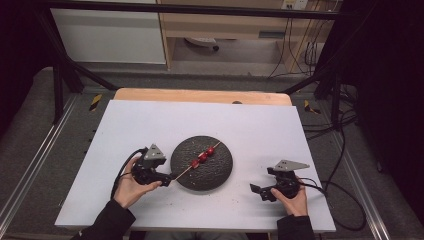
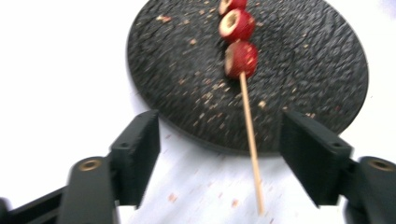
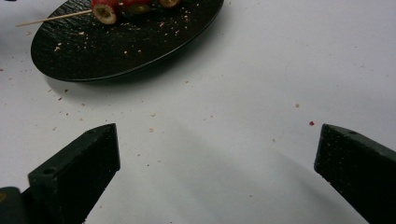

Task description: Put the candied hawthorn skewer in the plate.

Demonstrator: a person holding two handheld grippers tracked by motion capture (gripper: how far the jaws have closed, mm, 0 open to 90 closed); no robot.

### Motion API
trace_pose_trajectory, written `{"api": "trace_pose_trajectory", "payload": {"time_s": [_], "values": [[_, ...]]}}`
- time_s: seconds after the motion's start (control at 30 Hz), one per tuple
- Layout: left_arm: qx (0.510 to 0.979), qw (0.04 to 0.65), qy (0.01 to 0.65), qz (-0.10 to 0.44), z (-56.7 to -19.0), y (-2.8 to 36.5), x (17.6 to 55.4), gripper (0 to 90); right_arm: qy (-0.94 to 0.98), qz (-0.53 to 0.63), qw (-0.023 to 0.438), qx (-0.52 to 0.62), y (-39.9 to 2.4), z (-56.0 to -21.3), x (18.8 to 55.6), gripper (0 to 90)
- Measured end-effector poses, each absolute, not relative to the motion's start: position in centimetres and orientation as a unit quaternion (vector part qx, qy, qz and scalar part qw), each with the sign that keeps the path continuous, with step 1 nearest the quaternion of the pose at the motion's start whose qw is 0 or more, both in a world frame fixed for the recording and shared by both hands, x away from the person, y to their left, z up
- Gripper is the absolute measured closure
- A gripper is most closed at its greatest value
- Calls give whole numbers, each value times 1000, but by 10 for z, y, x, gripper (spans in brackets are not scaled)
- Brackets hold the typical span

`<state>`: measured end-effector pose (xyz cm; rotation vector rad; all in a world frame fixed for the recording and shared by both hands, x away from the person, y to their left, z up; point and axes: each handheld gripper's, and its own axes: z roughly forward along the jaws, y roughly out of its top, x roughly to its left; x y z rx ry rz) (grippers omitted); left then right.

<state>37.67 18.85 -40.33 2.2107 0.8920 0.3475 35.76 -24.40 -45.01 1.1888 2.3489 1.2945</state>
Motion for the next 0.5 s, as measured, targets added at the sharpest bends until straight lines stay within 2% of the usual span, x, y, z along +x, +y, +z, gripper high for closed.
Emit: {"api": "trace_pose_trajectory", "payload": {"time_s": [0.3,0.5], "values": [[843,373,357,147,-414,226,363,105,796,440,104,402,-244,-450,358,6],[830,390,367,157,-425,247,353,48,797,440,102,402,-244,-451,358,6]]}}
